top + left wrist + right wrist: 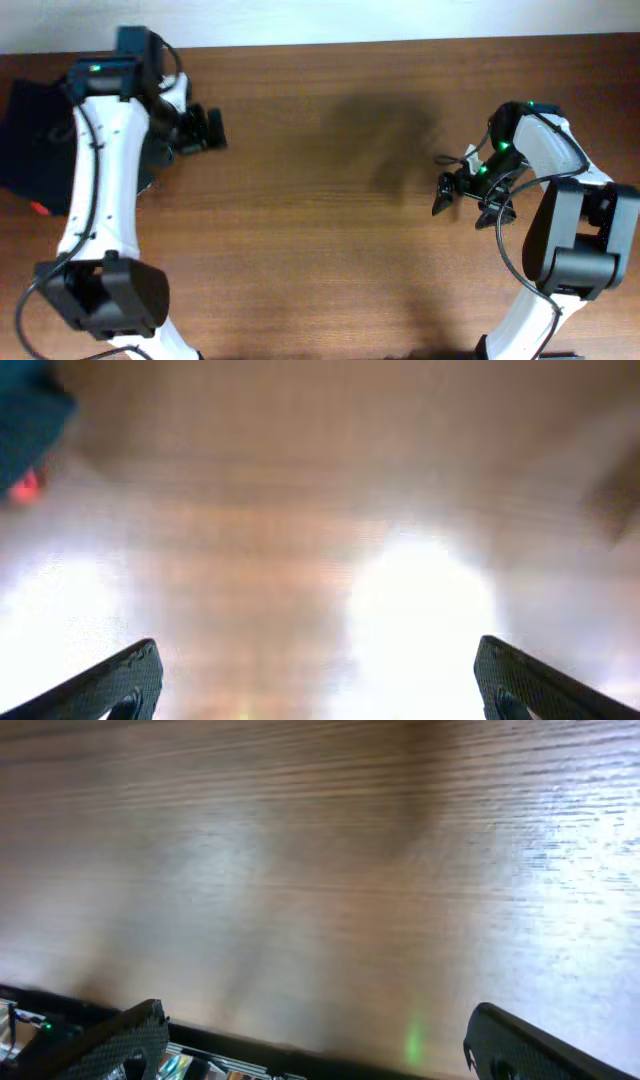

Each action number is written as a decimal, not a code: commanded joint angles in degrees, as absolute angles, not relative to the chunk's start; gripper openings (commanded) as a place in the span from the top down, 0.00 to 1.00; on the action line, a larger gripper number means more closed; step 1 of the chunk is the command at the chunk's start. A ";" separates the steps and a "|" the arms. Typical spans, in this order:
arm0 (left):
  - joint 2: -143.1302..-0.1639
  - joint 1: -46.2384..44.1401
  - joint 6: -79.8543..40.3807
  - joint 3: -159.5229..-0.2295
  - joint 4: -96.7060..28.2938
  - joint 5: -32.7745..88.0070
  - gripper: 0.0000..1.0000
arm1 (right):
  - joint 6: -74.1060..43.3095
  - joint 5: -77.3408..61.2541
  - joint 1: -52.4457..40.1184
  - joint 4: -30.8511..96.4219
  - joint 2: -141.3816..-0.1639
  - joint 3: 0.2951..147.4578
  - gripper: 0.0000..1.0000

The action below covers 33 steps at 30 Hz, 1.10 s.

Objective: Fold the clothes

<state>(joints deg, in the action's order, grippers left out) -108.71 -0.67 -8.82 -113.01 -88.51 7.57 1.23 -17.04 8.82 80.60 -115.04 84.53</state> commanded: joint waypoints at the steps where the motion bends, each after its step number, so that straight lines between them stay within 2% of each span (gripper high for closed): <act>1: -109.25 -2.68 -10.70 -113.25 -94.80 1.65 0.01 | -0.56 -15.70 8.32 80.90 -106.00 86.15 0.01; 5: -105.03 -2.94 -11.29 -110.74 -96.25 1.63 0.01 | -5.02 -10.72 8.25 77.87 -92.86 83.20 0.01; 7: -98.76 -3.25 -11.29 -105.12 -91.66 0.75 0.01 | -5.06 -10.68 8.25 74.43 -86.43 80.03 0.01; 13: -64.16 -3.97 -12.78 -70.30 -61.82 -1.43 0.01 | -6.50 -10.50 8.25 61.23 -62.83 63.18 0.01; 18: -43.55 -3.97 -12.80 -51.55 -50.81 -1.50 0.01 | -6.50 -8.54 8.25 58.50 -43.20 53.12 0.01; 25: -37.80 -3.97 -12.78 -49.04 -58.46 -1.48 0.01 | -6.48 -8.51 8.25 59.11 -38.33 52.93 0.01; 33: -37.80 -3.97 -12.80 -49.04 -59.09 -1.48 0.01 | -6.48 -8.51 8.23 59.09 -39.55 52.90 0.01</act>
<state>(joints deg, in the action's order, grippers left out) -37.91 -3.86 -12.27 -49.36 -59.02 -0.93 -6.04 -9.23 8.47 59.11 -39.46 53.32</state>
